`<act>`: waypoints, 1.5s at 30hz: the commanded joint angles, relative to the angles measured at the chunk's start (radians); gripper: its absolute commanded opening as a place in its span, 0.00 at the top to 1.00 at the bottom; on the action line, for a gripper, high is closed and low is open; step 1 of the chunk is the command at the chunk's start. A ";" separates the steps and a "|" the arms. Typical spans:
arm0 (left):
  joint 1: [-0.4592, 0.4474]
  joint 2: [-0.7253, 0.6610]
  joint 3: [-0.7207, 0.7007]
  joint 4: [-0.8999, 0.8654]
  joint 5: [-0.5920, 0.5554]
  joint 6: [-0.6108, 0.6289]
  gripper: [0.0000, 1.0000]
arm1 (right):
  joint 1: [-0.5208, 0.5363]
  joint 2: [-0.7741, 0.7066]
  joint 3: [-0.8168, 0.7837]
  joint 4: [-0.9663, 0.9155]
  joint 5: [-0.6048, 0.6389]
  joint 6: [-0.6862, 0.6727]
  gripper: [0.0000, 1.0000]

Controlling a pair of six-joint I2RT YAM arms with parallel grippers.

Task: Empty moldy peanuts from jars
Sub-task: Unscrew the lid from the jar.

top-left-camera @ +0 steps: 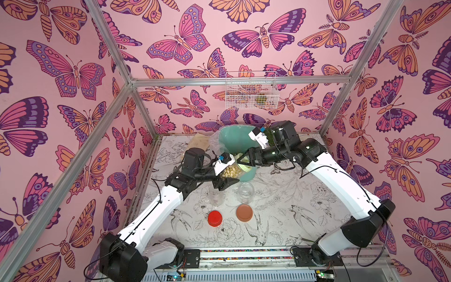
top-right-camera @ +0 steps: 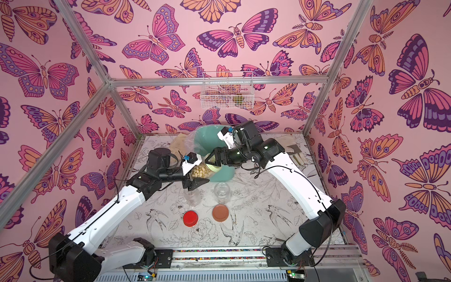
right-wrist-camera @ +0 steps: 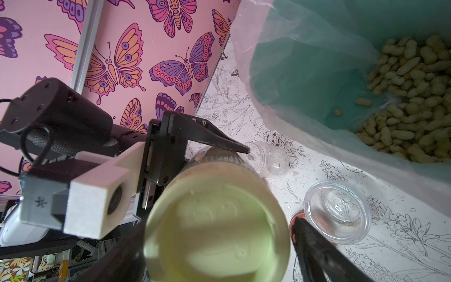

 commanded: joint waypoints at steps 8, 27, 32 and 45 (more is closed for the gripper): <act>0.006 -0.012 0.022 0.050 0.044 -0.008 1.00 | 0.001 -0.024 -0.013 0.015 -0.005 -0.156 0.36; 0.012 -0.016 0.044 0.006 0.137 -0.024 1.00 | -0.067 -0.113 -0.154 0.089 -0.189 -0.863 0.43; 0.014 -0.021 0.043 0.005 0.133 -0.023 1.00 | -0.066 -0.088 -0.105 0.055 -0.212 -0.811 0.19; 0.014 -0.022 0.042 0.014 0.121 -0.020 1.00 | -0.078 -0.131 -0.123 0.180 -0.199 -0.581 0.01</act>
